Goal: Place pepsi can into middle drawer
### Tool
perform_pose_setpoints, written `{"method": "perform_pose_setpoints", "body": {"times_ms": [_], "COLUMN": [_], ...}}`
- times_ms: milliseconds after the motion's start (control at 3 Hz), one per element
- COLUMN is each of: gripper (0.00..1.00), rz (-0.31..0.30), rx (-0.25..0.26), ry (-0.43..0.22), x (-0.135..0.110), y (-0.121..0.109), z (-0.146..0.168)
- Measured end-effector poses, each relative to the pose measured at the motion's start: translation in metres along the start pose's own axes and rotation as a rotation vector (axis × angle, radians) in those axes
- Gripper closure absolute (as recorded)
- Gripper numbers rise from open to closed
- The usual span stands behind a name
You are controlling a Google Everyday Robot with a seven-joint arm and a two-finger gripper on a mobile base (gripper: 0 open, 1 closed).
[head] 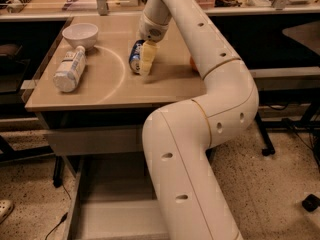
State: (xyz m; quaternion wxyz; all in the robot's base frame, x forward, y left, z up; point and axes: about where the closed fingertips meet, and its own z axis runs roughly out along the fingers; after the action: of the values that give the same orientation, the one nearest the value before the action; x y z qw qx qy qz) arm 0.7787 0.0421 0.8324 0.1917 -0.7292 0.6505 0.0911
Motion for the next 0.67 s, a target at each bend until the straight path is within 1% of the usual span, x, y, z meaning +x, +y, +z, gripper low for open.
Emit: {"method": "perform_pose_setpoints", "body": {"times_ms": [333,667], "gripper": [0.19,0.43], "rz": [0.0,0.0], "rx": [0.0,0.0], "ry": [0.0,0.0], "x": [0.0,0.0], "y": [0.0,0.0], "z": [0.0,0.0]}}
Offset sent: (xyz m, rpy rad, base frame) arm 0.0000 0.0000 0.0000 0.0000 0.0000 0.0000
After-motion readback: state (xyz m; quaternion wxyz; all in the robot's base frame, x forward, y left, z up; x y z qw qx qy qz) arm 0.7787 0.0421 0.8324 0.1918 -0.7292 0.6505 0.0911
